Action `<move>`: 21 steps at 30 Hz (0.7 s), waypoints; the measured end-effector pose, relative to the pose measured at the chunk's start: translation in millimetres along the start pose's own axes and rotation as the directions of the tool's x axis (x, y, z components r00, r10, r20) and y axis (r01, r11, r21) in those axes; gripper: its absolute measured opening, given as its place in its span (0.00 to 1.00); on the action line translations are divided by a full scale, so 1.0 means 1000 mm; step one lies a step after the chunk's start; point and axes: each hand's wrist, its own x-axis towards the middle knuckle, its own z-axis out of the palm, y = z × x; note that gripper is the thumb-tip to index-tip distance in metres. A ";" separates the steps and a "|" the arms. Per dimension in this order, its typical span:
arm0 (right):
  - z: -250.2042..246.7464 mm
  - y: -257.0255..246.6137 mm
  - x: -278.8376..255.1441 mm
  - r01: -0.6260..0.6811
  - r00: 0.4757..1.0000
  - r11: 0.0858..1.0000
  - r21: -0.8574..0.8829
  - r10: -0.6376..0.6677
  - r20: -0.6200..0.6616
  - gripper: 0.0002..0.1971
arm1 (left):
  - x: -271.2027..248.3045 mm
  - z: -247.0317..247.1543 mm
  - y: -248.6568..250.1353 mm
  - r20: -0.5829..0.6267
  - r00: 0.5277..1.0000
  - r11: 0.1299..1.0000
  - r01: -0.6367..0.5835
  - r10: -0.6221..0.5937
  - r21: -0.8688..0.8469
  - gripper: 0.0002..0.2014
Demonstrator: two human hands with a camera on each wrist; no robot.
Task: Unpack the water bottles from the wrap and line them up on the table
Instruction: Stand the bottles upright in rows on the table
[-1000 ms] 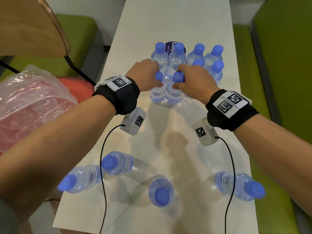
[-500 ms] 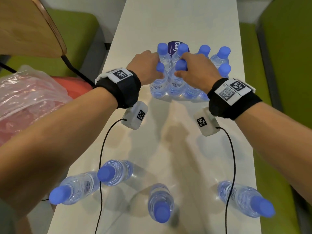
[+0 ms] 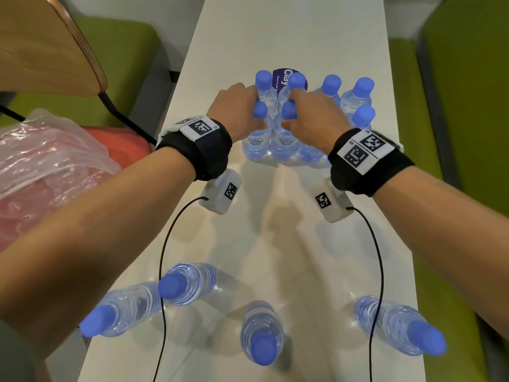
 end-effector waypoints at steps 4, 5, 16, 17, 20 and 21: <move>-0.003 -0.004 -0.015 0.003 1.000 1.000 0.016 -0.003 0.000 0.26 | -0.012 -0.004 -0.004 0.001 1.000 0.997 0.016 -0.016 -0.082 0.26; -0.004 -0.006 -0.021 0.007 1.000 1.000 0.021 -0.006 -0.009 0.27 | -0.016 -0.007 -0.005 -0.006 1.000 0.994 0.020 -0.021 -0.103 0.28; -0.025 -0.071 -0.153 0.201 0.975 0.973 0.117 -0.210 0.074 0.21 | -0.156 -0.055 0.006 0.121 0.992 0.956 0.053 -0.019 -0.287 0.11; -0.024 -0.077 -0.169 0.220 0.966 0.968 0.119 -0.233 0.112 0.20 | -0.171 -0.055 0.003 0.142 0.990 0.955 0.059 -0.018 -0.290 0.11; -0.016 -0.091 -0.210 0.273 0.920 0.955 0.115 -0.294 0.259 0.18 | -0.213 -0.044 -0.011 0.161 0.986 0.981 0.079 -0.050 -0.179 0.11; -0.012 -0.095 -0.221 0.297 0.902 0.950 0.098 -0.313 0.297 0.18 | -0.225 -0.040 -0.015 0.167 0.984 0.988 0.086 -0.063 -0.129 0.12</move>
